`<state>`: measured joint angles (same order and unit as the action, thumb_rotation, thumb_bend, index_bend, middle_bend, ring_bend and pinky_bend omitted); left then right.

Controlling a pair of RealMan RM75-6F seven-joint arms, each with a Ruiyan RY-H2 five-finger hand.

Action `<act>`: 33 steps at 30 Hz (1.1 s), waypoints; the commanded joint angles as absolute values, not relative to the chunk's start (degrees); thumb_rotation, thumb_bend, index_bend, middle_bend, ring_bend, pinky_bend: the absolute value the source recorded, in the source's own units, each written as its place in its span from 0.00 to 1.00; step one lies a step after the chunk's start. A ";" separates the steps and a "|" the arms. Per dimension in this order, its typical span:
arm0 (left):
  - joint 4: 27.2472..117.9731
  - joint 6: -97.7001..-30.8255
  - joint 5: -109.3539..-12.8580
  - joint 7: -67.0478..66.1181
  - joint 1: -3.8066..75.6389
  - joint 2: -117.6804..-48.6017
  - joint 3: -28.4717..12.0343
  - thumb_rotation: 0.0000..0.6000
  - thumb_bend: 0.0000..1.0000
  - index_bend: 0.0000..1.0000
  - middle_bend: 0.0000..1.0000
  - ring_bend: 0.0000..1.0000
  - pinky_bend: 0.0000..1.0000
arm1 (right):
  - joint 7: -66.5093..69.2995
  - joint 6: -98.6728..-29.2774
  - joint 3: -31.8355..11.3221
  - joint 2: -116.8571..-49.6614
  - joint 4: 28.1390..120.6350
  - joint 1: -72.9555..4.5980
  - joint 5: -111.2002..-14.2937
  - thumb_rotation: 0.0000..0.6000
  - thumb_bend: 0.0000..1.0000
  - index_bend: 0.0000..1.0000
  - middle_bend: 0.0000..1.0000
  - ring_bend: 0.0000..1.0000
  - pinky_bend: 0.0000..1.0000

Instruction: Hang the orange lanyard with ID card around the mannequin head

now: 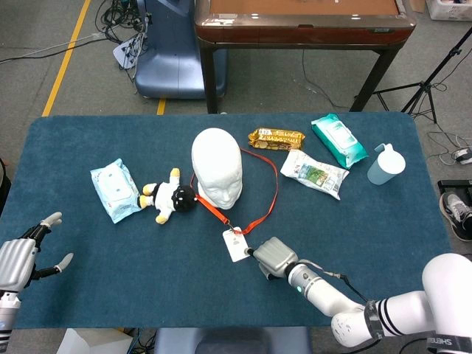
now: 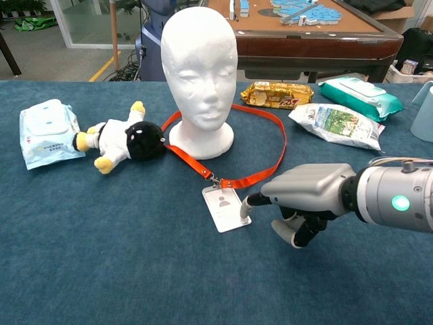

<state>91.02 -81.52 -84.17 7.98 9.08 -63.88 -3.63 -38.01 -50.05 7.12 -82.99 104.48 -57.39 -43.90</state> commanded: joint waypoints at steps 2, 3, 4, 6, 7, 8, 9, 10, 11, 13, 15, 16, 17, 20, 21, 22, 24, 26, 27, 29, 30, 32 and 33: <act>91.04 -81.43 -84.18 7.93 9.16 -63.95 -3.67 0.80 0.22 0.14 0.25 0.31 0.52 | -38.01 -50.22 7.69 -82.31 104.52 -56.95 -43.79 1.00 0.70 0.18 1.00 1.00 1.00; 91.02 -81.40 -84.21 7.90 9.18 -64.00 -3.66 0.80 0.22 0.14 0.25 0.31 0.52 | -37.93 -50.15 7.74 -82.28 104.38 -56.86 -43.68 1.00 0.70 0.18 1.00 1.00 1.00; 91.02 -81.37 -84.22 7.87 9.20 -64.02 -3.65 0.80 0.22 0.14 0.25 0.31 0.52 | -37.84 -50.07 7.77 -82.30 104.21 -56.79 -43.59 1.00 0.70 0.18 1.00 1.00 1.00; 91.05 -81.34 -84.22 7.79 9.23 -64.08 -3.68 0.79 0.22 0.14 0.25 0.31 0.52 | -37.65 -49.79 7.76 -82.47 103.85 -56.68 -43.52 1.00 0.70 0.18 1.00 1.00 1.00; 91.08 -81.33 -84.20 7.78 9.23 -64.09 -3.69 0.79 0.22 0.14 0.25 0.31 0.52 | -37.58 -49.66 7.74 -82.54 103.76 -56.66 -43.57 1.00 0.70 0.18 1.00 1.00 1.00; 91.06 -81.38 -84.20 7.70 9.22 -64.10 -3.70 0.79 0.22 0.14 0.25 0.31 0.52 | -37.53 -49.57 7.69 -82.63 103.67 -56.63 -43.69 1.00 0.70 0.18 1.00 1.00 1.00; 91.09 -81.40 -84.18 7.65 9.21 -64.09 -3.72 0.79 0.22 0.14 0.25 0.31 0.52 | -37.48 -49.50 7.65 -82.69 103.63 -56.61 -43.82 1.00 0.70 0.18 1.00 1.00 1.00; 91.10 -81.37 -84.12 7.64 9.21 -64.08 -3.74 0.79 0.22 0.14 0.25 0.31 0.52 | -37.41 -49.41 7.60 -82.74 103.63 -56.59 -43.92 1.00 0.70 0.18 1.00 1.00 1.00; 91.12 -81.35 -84.09 7.64 9.21 -64.03 -3.75 0.79 0.22 0.14 0.25 0.31 0.52 | -37.34 -49.30 7.53 -82.78 103.69 -56.59 -44.08 1.00 0.70 0.18 1.00 1.00 1.00; 91.13 -81.38 -84.10 7.61 9.19 -63.99 -3.75 0.79 0.22 0.14 0.25 0.31 0.52 | -37.28 -49.18 7.44 -82.84 103.83 -56.58 -44.47 1.00 0.70 0.18 1.00 1.00 1.00; 91.14 -81.41 -84.11 7.59 9.15 -63.97 -3.72 0.78 0.22 0.14 0.25 0.31 0.52 | -37.24 -48.99 7.34 -82.95 104.01 -56.61 -44.82 1.00 0.70 0.18 1.00 1.00 1.00; 91.15 -81.43 -84.11 7.60 9.12 -63.97 -3.71 0.78 0.22 0.14 0.25 0.31 0.52 | -37.28 -48.94 7.32 -83.02 104.08 -56.64 -44.97 1.00 0.70 0.18 1.00 1.00 1.00; 91.11 -81.45 -84.11 7.59 9.10 -63.98 -3.70 0.79 0.22 0.14 0.25 0.31 0.52 | -37.37 -48.89 7.28 -83.13 104.21 -56.70 -45.10 1.00 0.70 0.18 1.00 1.00 1.00; 91.07 -81.46 -84.13 7.67 9.06 -64.03 -3.67 0.79 0.22 0.14 0.25 0.31 0.52 | -37.76 -48.73 7.12 -83.56 104.47 -56.96 -45.16 1.00 0.70 0.18 1.00 1.00 1.00; 91.03 -81.47 -84.10 7.66 9.05 -64.04 -3.68 0.78 0.22 0.14 0.25 0.31 0.52 | -37.88 -48.72 7.01 -83.74 104.54 -57.07 -45.14 1.00 0.70 0.18 1.00 1.00 1.00; 91.00 -81.45 -84.06 7.67 9.05 -64.06 -3.70 0.78 0.22 0.14 0.25 0.31 0.52 | -37.99 -48.73 6.87 -83.94 104.65 -57.17 -45.14 1.00 0.70 0.18 1.00 1.00 1.00; 91.04 -81.41 -83.96 7.75 9.03 -64.02 -3.73 0.79 0.22 0.14 0.25 0.31 0.52 | -38.16 -48.82 6.65 -84.25 105.07 -57.33 -45.34 0.99 0.70 0.18 1.00 1.00 1.00; 91.06 -81.49 -83.99 7.78 9.02 -63.94 -3.77 0.79 0.22 0.14 0.25 0.31 0.52 | -38.18 -49.16 6.55 -84.02 105.77 -57.29 -45.80 1.00 0.70 0.18 1.00 1.00 1.00; 91.06 -81.52 -84.01 7.80 9.01 -63.90 -3.77 0.79 0.22 0.14 0.25 0.31 0.52 | -38.11 -49.44 6.57 -83.70 106.15 -57.18 -46.07 1.00 0.70 0.18 1.00 1.00 1.00; 91.03 -81.66 -84.07 7.82 8.99 -63.83 -3.84 0.79 0.22 0.14 0.25 0.31 0.52 | -37.67 -50.46 6.68 -82.50 107.32 -56.58 -47.19 1.00 0.70 0.18 1.00 1.00 1.00; 91.00 -81.62 -84.06 7.82 9.02 -63.79 -3.86 0.79 0.22 0.14 0.25 0.31 0.52 | -37.44 -50.99 6.81 -81.79 107.94 -56.22 -47.88 1.00 0.70 0.18 1.00 1.00 1.00; 90.99 -81.40 -83.96 7.78 9.14 -63.75 -3.92 0.79 0.22 0.14 0.25 0.31 0.52 | -36.82 -52.54 7.14 -79.83 109.47 -55.19 -49.68 1.00 0.70 0.18 1.00 1.00 1.00; 90.99 -81.32 -83.91 7.80 9.20 -63.78 -3.98 0.79 0.22 0.14 0.25 0.31 0.52 | -36.51 -53.36 7.29 -78.92 110.07 -54.64 -50.48 1.00 0.70 0.18 1.00 1.00 1.00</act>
<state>90.99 -81.34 -83.92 7.80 9.19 -63.78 -3.97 -37.22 -51.83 6.92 -80.61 108.70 -55.75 -48.89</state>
